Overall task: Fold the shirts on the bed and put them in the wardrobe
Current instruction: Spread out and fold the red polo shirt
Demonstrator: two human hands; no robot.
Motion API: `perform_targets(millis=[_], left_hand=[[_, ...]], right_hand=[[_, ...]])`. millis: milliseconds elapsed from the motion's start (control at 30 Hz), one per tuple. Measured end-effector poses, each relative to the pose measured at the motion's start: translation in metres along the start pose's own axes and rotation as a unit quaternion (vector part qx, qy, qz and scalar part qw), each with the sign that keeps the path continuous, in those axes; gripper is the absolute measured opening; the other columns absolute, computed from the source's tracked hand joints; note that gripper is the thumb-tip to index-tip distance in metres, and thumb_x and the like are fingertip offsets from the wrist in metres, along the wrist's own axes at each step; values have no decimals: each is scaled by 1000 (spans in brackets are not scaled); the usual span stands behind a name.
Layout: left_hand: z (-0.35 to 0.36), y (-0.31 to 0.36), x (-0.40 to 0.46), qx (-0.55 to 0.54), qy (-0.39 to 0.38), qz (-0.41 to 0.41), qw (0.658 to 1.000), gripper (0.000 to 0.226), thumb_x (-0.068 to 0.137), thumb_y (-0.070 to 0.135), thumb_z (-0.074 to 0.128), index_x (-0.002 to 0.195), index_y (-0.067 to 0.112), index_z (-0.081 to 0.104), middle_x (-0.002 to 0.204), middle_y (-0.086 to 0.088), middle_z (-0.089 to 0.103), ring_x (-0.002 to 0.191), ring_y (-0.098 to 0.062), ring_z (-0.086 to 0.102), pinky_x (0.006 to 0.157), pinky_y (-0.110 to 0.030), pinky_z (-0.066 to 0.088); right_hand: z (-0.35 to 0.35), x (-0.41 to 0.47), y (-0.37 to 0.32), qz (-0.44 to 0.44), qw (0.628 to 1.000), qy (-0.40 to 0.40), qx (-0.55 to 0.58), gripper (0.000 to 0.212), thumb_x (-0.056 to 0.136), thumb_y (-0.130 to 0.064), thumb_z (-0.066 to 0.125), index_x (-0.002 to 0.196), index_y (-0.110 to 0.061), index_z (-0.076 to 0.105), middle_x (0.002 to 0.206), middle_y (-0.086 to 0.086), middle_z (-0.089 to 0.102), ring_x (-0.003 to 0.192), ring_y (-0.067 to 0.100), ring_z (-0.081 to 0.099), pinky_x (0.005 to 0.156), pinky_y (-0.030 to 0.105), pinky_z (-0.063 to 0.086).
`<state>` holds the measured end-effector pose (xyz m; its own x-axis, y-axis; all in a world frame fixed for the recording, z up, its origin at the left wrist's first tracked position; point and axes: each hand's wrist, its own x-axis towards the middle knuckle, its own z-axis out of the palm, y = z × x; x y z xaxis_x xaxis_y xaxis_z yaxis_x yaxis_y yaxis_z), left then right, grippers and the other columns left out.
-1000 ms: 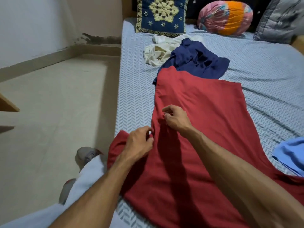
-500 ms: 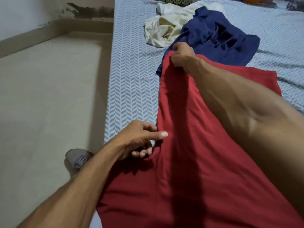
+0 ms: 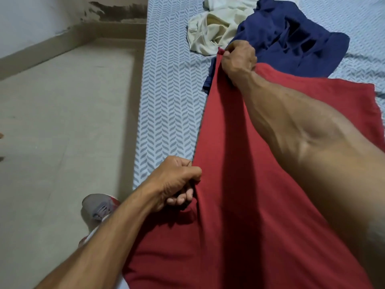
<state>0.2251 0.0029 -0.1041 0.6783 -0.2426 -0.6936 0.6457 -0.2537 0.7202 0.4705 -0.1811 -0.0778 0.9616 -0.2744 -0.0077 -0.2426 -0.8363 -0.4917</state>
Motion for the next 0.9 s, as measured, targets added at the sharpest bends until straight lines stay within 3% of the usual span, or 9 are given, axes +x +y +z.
perform_targets(millis=[100, 267, 433, 500, 533, 600, 667, 733, 900], left_hand=[[10, 0, 0, 27, 47, 9, 998, 12, 81, 2, 55, 72, 7, 50, 46, -17, 53, 26, -17, 37, 34, -11, 22], [26, 2, -2, 61, 118, 20, 991, 30, 85, 6, 57, 61, 17, 40, 47, -17, 56, 26, -16, 38, 33, -12, 25], [45, 1, -7, 109, 196, 26, 974, 25, 90, 14, 63, 68, 8, 52, 48, -16, 61, 30, -21, 50, 32, -19, 36], [53, 1, -10, 204, 287, 38, 935, 19, 85, 25, 68, 77, 9, 59, 58, -14, 68, 50, -26, 66, 47, -27, 50], [57, 3, -12, 262, 345, 41, 900, 19, 81, 29, 70, 88, 14, 60, 72, -13, 71, 70, -32, 71, 63, -34, 55], [76, 16, -9, 335, 418, 77, 841, 37, 79, 30, 71, 110, 22, 52, 96, -15, 69, 96, -42, 66, 84, -46, 51], [108, 37, 12, 377, 409, 223, 801, 39, 82, 24, 69, 118, 17, 53, 105, -18, 64, 99, -42, 62, 85, -50, 50], [137, 65, 41, 425, 345, 345, 762, 30, 82, 20, 63, 111, 10, 62, 100, -17, 62, 95, -39, 61, 84, -48, 51], [283, 166, 150, 432, 163, 361, 810, 23, 87, 15, 65, 107, 11, 75, 103, -11, 75, 98, -30, 69, 88, -33, 47]], right_hand=[[11, -2, 4, -14, 1000, -14, 7, 37, 99, -19, 51, 133, -15, 63, 138, 9, 61, 130, 27, 53, 103, 30, 39], [-10, -23, 33, -66, 994, -13, 87, 42, 92, -24, 56, 134, -23, 63, 128, 2, 69, 120, 19, 61, 106, 28, 43], [-86, -82, 173, -61, 994, 82, 49, 30, 87, -17, 59, 113, -13, 72, 108, 8, 74, 100, 26, 68, 93, 34, 49], [-121, -106, 242, 5, 994, 109, 31, 28, 87, -15, 59, 111, -13, 73, 108, 11, 73, 101, 31, 66, 91, 34, 48], [-135, -116, 274, 43, 991, 119, 32, 28, 88, -15, 58, 111, -15, 73, 108, 12, 73, 102, 31, 66, 90, 34, 48], [-159, -135, 335, 112, 985, 131, 29, 25, 88, -19, 59, 109, -17, 73, 106, 10, 74, 102, 29, 67, 88, 33, 49], [-168, -140, 386, 148, 978, 128, 74, 22, 89, -21, 62, 108, -19, 72, 103, 5, 74, 100, 25, 68, 88, 31, 49], [-160, -139, 406, 153, 969, 137, 140, 20, 91, -22, 64, 109, -22, 72, 99, 1, 74, 94, 19, 68, 86, 29, 50], [-155, -125, 437, 145, 924, 165, 314, 20, 95, -10, 59, 109, -19, 70, 73, -3, 67, 63, 7, 62, 60, 25, 53]])
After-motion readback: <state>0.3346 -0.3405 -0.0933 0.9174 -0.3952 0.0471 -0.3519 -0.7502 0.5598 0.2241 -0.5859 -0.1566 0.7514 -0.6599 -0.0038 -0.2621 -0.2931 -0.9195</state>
